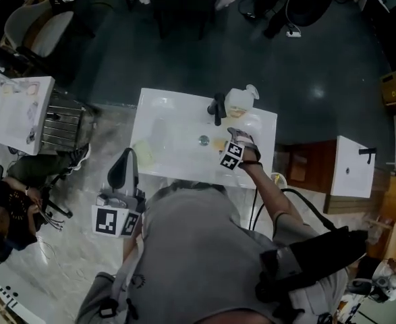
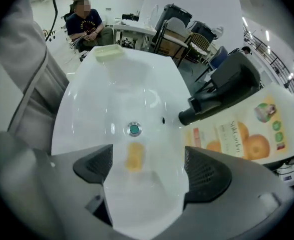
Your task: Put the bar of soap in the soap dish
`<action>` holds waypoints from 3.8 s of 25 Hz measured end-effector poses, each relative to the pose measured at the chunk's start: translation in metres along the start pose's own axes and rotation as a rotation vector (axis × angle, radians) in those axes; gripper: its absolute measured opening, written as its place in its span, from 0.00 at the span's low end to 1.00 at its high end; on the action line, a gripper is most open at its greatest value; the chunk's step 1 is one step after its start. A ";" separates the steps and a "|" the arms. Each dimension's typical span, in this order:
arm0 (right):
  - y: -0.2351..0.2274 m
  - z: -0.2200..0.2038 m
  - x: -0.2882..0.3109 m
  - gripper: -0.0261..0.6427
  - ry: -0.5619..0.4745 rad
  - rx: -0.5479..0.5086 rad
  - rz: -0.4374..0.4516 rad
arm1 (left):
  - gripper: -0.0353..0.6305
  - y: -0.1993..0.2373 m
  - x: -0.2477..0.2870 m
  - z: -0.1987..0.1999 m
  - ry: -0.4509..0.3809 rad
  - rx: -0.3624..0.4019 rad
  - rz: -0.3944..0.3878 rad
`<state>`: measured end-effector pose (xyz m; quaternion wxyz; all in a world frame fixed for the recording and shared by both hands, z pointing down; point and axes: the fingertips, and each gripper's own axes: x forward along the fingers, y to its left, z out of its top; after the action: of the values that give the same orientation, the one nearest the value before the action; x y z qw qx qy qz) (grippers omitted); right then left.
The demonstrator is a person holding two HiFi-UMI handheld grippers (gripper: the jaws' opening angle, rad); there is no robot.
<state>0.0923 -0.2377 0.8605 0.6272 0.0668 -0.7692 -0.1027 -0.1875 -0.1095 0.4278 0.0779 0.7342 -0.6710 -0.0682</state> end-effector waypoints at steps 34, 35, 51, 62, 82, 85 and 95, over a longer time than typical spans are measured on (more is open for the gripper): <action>0.033 -0.064 0.154 0.57 0.158 0.113 0.348 | 0.06 0.000 -0.034 -0.032 0.119 0.010 0.149; 0.033 -0.064 0.154 0.56 0.160 0.110 0.348 | 0.06 0.001 -0.035 -0.032 0.117 0.009 0.153; 0.041 -0.058 0.149 0.36 0.159 0.157 0.386 | 0.06 0.002 -0.035 -0.040 0.118 -0.010 0.175; 0.037 -0.053 0.146 0.36 0.133 0.277 0.343 | 0.06 0.006 -0.037 -0.034 0.094 -0.019 0.189; 0.022 -0.064 0.086 0.31 0.063 0.660 0.347 | 0.06 0.015 -0.026 -0.028 0.021 -0.072 0.169; 0.018 -0.055 0.076 0.31 0.019 0.722 0.347 | 0.06 0.016 -0.022 -0.029 0.009 -0.081 0.152; 0.012 -0.019 0.005 0.31 -0.119 0.707 0.283 | 0.06 0.009 -0.008 -0.026 -0.021 -0.094 0.076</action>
<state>0.1103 -0.2286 0.8721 0.5278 0.1661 -0.7937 0.2528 -0.1913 -0.1014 0.4548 0.1077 0.7028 -0.6954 -0.1045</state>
